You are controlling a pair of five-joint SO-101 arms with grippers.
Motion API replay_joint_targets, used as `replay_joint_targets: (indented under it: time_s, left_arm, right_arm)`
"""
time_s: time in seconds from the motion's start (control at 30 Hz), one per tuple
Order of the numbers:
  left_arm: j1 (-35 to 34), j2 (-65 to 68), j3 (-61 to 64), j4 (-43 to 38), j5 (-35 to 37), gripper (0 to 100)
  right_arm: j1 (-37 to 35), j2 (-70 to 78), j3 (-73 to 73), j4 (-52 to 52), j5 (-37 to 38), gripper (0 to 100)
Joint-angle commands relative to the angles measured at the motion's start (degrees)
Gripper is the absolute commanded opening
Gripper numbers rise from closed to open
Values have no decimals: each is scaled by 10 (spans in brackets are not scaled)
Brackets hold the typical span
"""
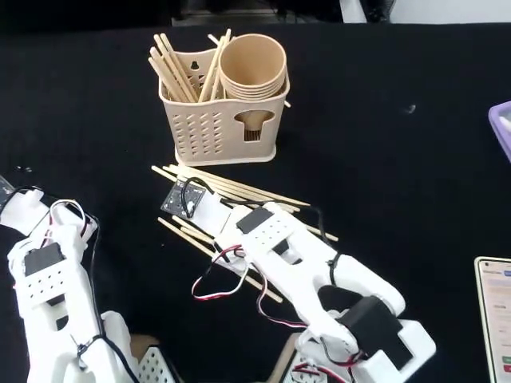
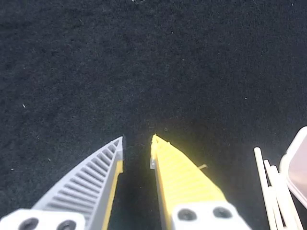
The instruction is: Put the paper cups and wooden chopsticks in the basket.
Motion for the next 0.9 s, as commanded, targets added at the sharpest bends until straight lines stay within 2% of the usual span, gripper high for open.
replay_joint_targets:
  time_s: [0.0, 0.17, 0.7, 0.87]
  left_arm:
    - [0, -15, -9, -11, 1, 109]
    - [0, -15, -9, -11, 1, 109]
    - [0, -15, -9, -11, 1, 109]
    - [0, -15, -9, -11, 1, 109]
  right_arm:
    - [9, -1, -29, -11, 2, 63]
    - [7, 4, -29, -11, 1, 145]
    - [6, 7, -26, 4, 4, 138]
    - [-23, 62, -51, 5, 2, 138]
